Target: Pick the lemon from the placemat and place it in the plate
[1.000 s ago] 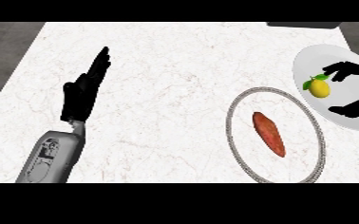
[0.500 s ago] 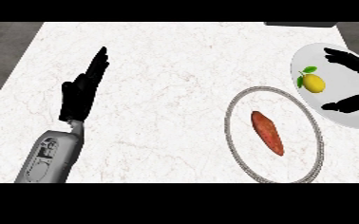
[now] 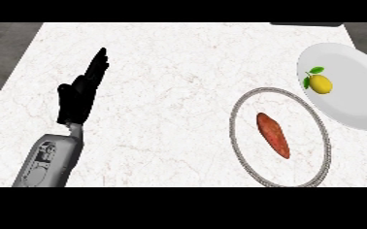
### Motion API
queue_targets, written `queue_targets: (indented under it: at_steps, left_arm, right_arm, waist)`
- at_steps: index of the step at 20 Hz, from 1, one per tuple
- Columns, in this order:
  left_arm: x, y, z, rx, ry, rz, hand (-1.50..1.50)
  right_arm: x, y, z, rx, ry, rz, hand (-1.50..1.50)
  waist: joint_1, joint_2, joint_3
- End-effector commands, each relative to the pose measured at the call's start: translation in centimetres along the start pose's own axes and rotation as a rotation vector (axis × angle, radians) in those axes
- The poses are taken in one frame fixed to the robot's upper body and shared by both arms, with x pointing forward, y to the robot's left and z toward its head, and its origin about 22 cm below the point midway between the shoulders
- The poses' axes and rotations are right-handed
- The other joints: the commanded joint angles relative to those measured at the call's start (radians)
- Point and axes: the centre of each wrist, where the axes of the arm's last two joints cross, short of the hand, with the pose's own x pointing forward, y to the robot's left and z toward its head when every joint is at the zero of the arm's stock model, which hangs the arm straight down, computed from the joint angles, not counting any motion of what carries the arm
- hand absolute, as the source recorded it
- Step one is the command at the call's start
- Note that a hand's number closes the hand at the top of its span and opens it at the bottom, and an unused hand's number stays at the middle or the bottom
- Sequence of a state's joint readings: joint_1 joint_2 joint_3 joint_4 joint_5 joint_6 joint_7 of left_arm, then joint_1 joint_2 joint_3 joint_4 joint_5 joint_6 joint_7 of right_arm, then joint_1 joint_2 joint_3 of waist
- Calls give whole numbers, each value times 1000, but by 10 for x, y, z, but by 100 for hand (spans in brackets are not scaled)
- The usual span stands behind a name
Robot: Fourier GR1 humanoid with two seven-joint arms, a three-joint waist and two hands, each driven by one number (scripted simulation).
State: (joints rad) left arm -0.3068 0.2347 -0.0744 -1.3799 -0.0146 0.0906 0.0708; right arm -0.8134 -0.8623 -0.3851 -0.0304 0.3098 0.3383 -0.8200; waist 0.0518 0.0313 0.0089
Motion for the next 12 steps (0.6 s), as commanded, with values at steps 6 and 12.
queue_targets:
  at_steps: [6, 12]
  left_arm:
    - [-1, 0, 2, -9, -11, 1, 0]
    - [-1, 4, 3, -4, -9, 0, 0]
  right_arm:
    - [11, -62, 37, -66, 9, -83, -150]
    - [10, -78, 54, -54, 18, -55, -150]
  waist:
    - [11, 8, 5]
    - [10, 8, 9]
